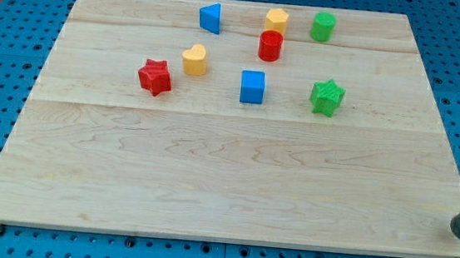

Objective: Move the green star towards the top right

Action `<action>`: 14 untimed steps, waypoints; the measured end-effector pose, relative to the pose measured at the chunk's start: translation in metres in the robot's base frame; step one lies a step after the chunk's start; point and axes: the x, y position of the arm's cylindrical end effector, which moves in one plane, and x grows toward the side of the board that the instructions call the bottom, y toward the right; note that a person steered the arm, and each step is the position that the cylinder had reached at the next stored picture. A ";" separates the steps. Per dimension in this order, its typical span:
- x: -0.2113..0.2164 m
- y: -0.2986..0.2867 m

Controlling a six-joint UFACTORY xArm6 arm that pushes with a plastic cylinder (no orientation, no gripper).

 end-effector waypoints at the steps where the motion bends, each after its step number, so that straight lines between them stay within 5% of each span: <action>1: -0.018 -0.013; 3: -0.106 -0.156; 9: -0.216 -0.143; 14: -0.226 -0.144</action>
